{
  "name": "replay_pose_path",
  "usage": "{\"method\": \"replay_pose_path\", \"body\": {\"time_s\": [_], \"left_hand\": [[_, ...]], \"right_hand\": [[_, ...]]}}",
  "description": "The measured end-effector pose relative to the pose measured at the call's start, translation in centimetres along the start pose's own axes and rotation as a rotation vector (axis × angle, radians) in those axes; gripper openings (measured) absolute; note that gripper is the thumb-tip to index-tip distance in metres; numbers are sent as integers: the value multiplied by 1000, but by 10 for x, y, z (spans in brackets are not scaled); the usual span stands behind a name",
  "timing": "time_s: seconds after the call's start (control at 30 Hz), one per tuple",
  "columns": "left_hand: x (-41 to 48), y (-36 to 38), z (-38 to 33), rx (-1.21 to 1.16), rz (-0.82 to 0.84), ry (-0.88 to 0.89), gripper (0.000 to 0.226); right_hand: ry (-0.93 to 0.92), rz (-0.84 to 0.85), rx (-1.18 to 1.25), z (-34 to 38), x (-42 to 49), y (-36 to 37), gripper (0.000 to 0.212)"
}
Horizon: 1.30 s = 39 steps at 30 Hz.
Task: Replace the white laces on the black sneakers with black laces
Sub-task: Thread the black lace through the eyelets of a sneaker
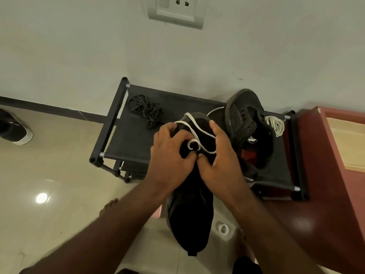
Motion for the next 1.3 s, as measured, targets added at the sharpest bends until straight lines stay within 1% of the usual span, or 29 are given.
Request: {"method": "replay_pose_path", "body": {"time_s": [0.03, 0.07, 0.1, 0.13, 0.2, 0.23, 0.27, 0.33, 0.37, 0.4, 0.43, 0.47, 0.5, 0.57, 0.6, 0.67, 0.7, 0.73, 0.83, 0.9, 1.0, 1.07, 1.13, 1.23, 1.3], "left_hand": [[3, 1, 4, -53, 14, -39, 19], [4, 1, 4, -111, 24, -78, 21], [6, 0, 5, -207, 33, -138, 21], [8, -5, 8, -352, 22, -219, 17], [14, -20, 26, -694, -74, -457, 6], [16, -31, 41, -808, -156, -575, 6], [17, -45, 57, -871, -253, -665, 8], [14, -73, 89, -925, -441, -782, 15], [12, -81, 103, -911, -499, -821, 18], [10, -87, 111, -861, -525, -835, 20], [11, -91, 114, -756, -524, -819, 21], [13, -95, 112, -612, -502, -765, 24], [16, -97, 102, -432, -455, -669, 32], [18, -87, 69, -66, -301, -440, 55], [14, -75, 51, 39, -213, -326, 57], [0, -43, 24, 57, -18, -182, 47], [-7, -30, 16, 39, 60, -140, 47], [-12, -19, 11, 36, 119, -119, 52], [-17, -5, 11, 88, 219, -127, 64], [-14, -6, 13, 88, 253, -172, 66], [-5, -1, 10, 146, 317, -257, 72], [-1, 3, 4, 257, 378, -299, 80], [2, 4, 0, 370, 472, -339, 83], [9, 2, -5, 446, 589, -407, 81], [10, 2, -7, 452, 637, -462, 79]], "right_hand": [[3, 12, -11, -2, -1, 3, 82], [7, 26, -27, -4, -1, 5, 85], [15, 38, -45, -6, -1, 7, 89], [23, 41, -58, -7, -1, 8, 91], [43, 32, -56, -10, 0, 10, 92], [60, 26, -44, -11, 0, 11, 90], [77, 18, -28, -12, 1, 12, 88], [102, 2, 7, -14, 1, 14, 84], [107, -8, 19, -14, 2, 14, 81], [99, -21, 17, -12, 2, 14, 79], [76, -33, -9, -10, 2, 13, 76], [46, -36, -57, -7, 2, 13, 73], [13, -26, -116, -4, 2, 15, 71], [-41, 12, -215, -1, 2, 19, 65], [-52, 25, -234, -1, 3, 20, 62], [-49, 36, -227, -3, 6, 19, 55], [-46, 33, -226, -3, 8, 16, 53], [-31, 34, -235, -4, 10, 14, 53], [-4, 16, -294, -4, 18, 5, 44], [4, 63, -405, 2, 26, 5, 38], [41, 255, -739, 11, 47, 3, 33], [29, 387, -952, 20, 61, -6, 32], [-1, 511, -1094, 28, 69, -18, 36], [-57, 621, -1168, 37, 70, -35, 40], [-58, 605, -1126, 49, 74, -54, 34]]}}
Point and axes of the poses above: each hand's wrist, its own x-axis towards the middle knuckle, its own y-axis out of the palm, z = x × y, the point moved 8 cm from there along x, towards the middle knuckle, and after that the axes turned 1 degree about -y, right-handed, at the moved point
